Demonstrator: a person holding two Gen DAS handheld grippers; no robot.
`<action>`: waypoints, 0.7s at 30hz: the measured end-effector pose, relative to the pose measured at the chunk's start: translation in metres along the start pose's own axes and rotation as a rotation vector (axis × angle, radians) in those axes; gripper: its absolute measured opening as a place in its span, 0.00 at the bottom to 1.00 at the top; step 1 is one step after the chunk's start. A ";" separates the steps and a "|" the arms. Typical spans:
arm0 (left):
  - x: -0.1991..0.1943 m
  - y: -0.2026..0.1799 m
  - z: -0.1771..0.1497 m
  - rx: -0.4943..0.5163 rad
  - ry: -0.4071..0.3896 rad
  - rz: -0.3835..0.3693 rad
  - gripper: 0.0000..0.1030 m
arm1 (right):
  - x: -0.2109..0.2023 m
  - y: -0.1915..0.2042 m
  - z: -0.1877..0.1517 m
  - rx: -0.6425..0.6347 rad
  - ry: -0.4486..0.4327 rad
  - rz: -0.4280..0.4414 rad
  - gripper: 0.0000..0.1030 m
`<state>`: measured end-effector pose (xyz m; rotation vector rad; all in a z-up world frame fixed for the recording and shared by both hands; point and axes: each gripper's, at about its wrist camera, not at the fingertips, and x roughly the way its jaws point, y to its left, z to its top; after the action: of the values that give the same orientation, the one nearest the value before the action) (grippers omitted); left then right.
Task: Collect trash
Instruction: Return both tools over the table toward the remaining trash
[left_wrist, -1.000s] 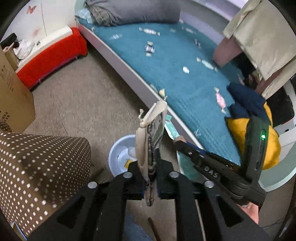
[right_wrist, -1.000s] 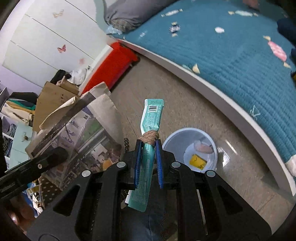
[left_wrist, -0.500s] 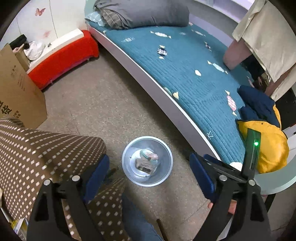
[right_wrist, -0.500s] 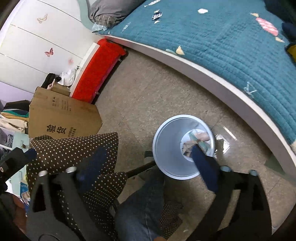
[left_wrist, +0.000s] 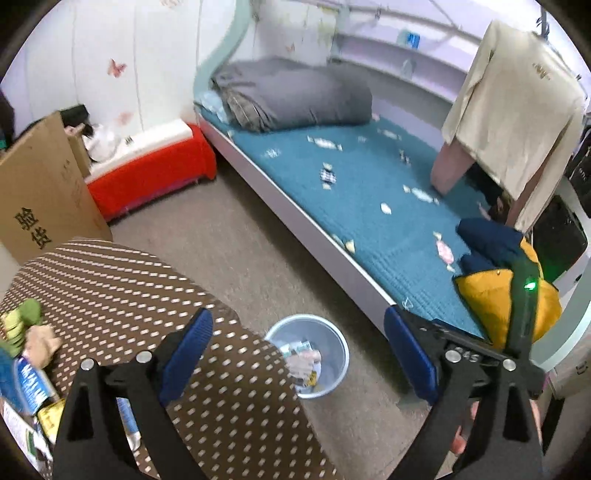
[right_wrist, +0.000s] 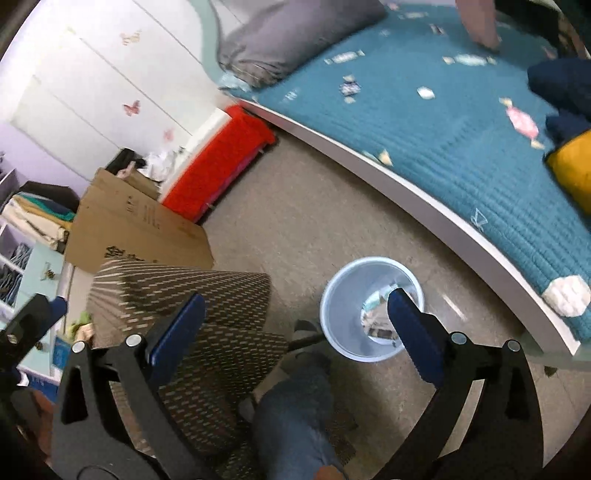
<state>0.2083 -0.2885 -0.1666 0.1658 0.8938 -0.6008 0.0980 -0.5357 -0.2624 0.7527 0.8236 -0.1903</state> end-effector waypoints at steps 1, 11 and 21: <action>-0.007 0.002 -0.003 -0.004 -0.014 0.003 0.90 | -0.006 0.007 -0.001 -0.007 -0.011 0.005 0.94; -0.079 0.044 -0.030 -0.075 -0.145 0.043 0.91 | -0.056 0.095 -0.014 -0.171 -0.088 0.079 0.94; -0.135 0.106 -0.059 -0.196 -0.234 0.134 0.92 | -0.055 0.174 -0.043 -0.375 -0.073 0.090 0.94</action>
<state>0.1632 -0.1215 -0.1106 -0.0215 0.7039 -0.3956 0.1103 -0.3872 -0.1492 0.4259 0.7276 0.0186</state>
